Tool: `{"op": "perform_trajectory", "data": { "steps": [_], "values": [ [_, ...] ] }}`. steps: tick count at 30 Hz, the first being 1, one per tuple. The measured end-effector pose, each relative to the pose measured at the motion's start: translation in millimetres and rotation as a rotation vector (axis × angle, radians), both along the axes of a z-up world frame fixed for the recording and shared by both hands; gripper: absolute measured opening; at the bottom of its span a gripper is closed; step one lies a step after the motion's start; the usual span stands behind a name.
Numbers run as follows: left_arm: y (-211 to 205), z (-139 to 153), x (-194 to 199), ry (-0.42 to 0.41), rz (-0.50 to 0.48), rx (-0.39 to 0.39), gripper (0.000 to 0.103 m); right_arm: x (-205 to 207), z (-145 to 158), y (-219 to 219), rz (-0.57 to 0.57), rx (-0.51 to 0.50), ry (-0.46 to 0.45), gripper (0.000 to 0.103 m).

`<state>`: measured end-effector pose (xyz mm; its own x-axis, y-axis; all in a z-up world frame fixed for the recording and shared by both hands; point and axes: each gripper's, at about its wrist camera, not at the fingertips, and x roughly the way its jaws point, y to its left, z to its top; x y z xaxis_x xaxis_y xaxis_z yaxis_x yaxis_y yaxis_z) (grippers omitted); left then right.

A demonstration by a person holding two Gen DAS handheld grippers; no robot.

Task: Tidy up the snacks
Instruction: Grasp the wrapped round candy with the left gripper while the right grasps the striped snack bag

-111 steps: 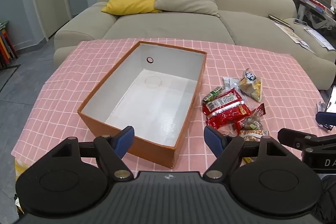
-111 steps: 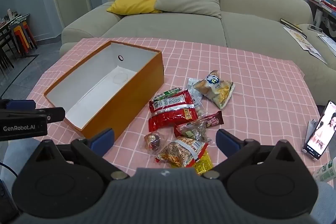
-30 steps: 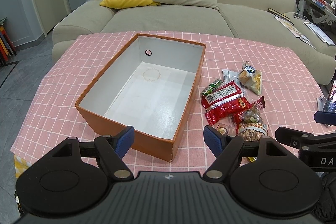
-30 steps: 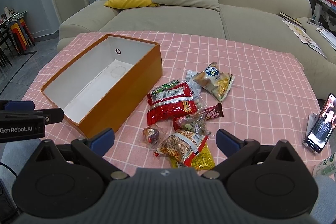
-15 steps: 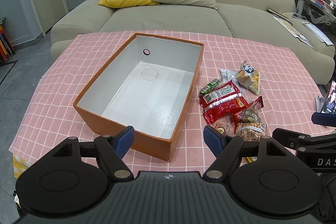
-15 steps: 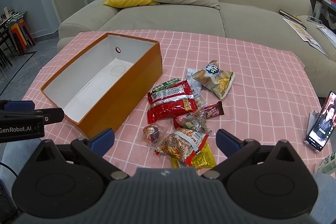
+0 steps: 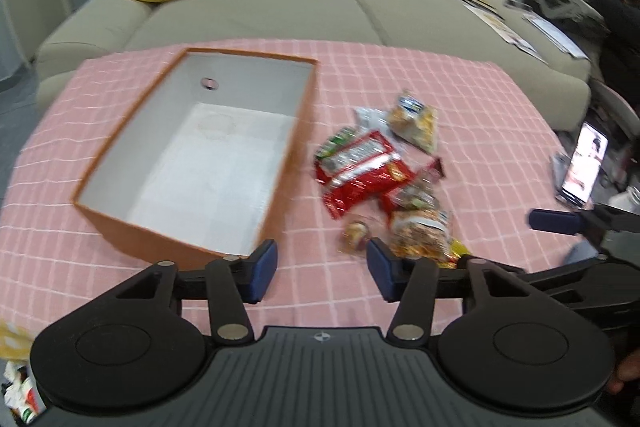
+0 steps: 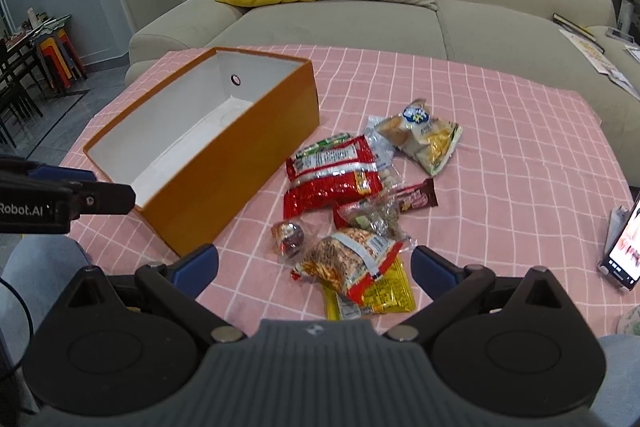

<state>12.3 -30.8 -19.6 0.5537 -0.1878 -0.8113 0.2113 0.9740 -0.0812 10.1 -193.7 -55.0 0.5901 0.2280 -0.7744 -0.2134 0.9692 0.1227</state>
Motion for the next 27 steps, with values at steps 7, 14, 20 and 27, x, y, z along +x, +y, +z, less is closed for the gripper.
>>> {"op": "perform_trajectory", "data": {
  "steps": [7,14,20,27],
  "values": [
    [-25.5,-25.4,13.4,0.068,-0.102,-0.003,0.055,6.6,-30.4,-6.5,0.042,-0.027,0.042,0.082],
    [-45.9,-51.3,42.3,0.122,-0.131,0.003,0.057,28.4,-53.5,-2.4,0.160,-0.094,0.025,0.090],
    [-57.7,-81.7,70.5,0.191,-0.134,0.035,0.057,51.1,-64.9,5.2,0.248,-0.157,0.016,0.090],
    [-65.4,-109.0,90.3,0.240,-0.144,0.066,0.059,66.5,-82.7,8.9,0.282,-0.171,0.069,0.084]
  ]
}}
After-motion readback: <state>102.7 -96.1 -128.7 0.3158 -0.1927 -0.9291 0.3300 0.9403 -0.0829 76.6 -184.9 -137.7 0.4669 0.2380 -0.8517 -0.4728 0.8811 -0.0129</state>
